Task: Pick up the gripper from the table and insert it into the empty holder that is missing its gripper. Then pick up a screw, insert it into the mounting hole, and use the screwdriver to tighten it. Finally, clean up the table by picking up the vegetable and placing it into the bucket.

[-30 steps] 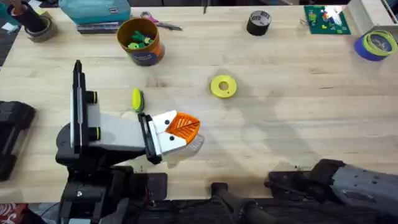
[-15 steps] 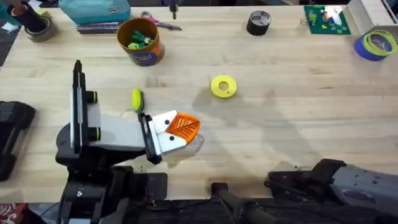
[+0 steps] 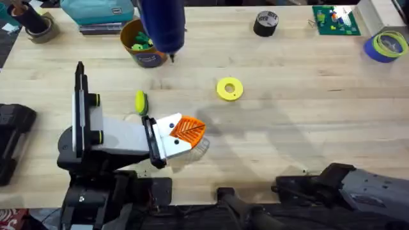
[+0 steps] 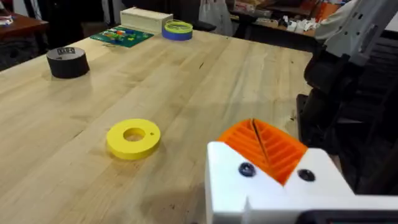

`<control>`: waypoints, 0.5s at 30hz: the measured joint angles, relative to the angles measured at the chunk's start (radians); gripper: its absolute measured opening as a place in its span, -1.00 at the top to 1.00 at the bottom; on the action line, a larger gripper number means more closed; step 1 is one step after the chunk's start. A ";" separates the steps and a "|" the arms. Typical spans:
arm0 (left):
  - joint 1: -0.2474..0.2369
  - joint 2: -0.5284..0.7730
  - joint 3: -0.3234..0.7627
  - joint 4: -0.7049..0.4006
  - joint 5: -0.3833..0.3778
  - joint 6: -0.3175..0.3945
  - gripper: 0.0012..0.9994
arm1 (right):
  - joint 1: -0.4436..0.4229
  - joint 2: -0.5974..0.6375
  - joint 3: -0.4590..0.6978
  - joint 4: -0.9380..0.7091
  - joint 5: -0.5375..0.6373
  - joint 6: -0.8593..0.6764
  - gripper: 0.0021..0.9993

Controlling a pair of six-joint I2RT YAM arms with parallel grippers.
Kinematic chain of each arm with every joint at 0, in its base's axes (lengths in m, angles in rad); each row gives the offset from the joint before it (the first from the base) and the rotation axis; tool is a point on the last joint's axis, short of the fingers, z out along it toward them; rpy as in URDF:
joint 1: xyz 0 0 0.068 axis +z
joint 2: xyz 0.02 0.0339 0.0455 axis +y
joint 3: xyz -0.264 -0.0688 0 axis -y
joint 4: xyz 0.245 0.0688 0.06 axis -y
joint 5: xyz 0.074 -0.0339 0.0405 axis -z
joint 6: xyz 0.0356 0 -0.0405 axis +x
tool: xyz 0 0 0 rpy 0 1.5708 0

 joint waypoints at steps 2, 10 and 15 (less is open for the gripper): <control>0.000 0.000 0.000 0.000 0.000 0.000 0.99 | 0.000 0.000 -0.038 0.072 -0.016 0.026 0.96; 0.000 0.000 0.000 0.000 0.000 0.000 0.99 | -0.002 0.000 -0.186 0.337 -0.047 0.145 0.96; 0.000 0.000 0.000 0.000 0.000 0.000 0.99 | -0.003 0.000 -0.234 0.418 -0.094 0.185 0.96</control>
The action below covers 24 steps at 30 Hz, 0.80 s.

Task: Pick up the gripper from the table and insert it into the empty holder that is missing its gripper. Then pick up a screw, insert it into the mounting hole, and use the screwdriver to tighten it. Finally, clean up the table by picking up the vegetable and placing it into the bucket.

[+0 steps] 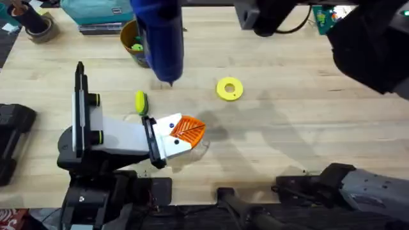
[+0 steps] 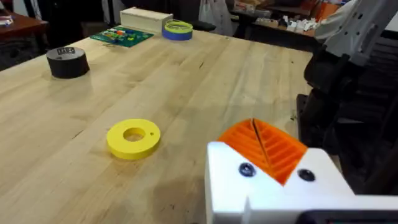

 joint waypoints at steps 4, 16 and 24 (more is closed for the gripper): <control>0.000 0.000 0.000 0.000 0.000 0.000 0.99 | 0.000 0.000 -0.003 0.001 -0.021 0.011 0.96; 0.000 0.000 0.000 0.000 0.000 0.000 0.99 | 0.016 0.000 -0.004 0.002 -0.030 0.017 0.96; 0.000 0.000 0.000 0.000 0.000 0.000 0.99 | 0.046 0.001 -0.004 0.003 -0.055 0.012 0.96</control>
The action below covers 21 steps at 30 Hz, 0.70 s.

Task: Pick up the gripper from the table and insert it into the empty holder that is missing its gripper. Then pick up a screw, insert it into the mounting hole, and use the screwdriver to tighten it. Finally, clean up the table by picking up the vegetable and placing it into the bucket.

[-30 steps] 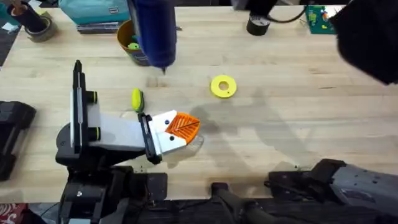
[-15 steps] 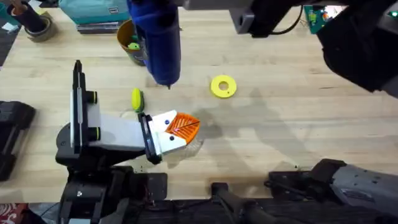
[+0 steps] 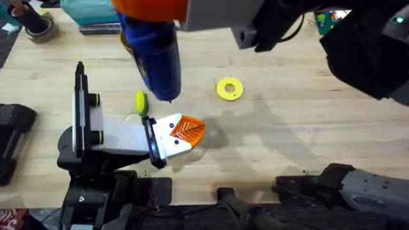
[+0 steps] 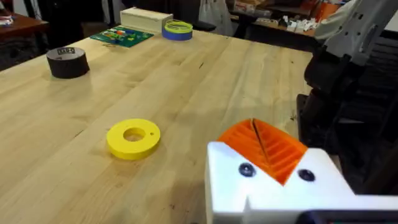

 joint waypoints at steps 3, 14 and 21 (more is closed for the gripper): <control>0.000 0.000 0.000 0.000 0.000 0.000 0.99 | 0.002 0.000 0.000 0.001 -0.025 -0.005 0.96; 0.000 0.000 0.000 0.000 0.000 0.000 0.99 | 0.013 0.000 -0.070 0.075 -0.081 -0.044 0.96; 0.000 0.000 0.000 0.000 0.000 0.000 0.99 | 0.013 0.002 -0.110 0.125 -0.080 -0.048 0.96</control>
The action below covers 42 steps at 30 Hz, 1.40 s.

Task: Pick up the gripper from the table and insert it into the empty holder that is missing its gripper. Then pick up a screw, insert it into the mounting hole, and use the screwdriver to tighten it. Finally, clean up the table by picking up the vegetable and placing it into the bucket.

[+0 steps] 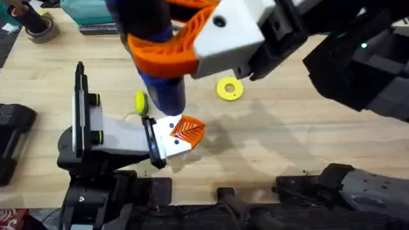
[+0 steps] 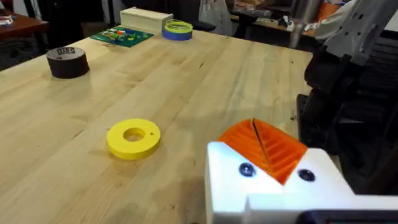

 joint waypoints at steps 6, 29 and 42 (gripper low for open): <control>0.000 0.000 0.000 0.000 0.000 0.000 0.99 | 0.014 0.007 -0.007 0.005 0.000 -0.008 0.96; 0.000 0.000 0.000 0.000 0.000 0.000 0.99 | 0.027 0.044 -0.091 0.089 0.000 -0.025 0.96; 0.000 0.000 0.000 0.000 0.000 0.000 0.99 | 0.046 0.052 -0.101 0.108 0.008 -0.042 0.96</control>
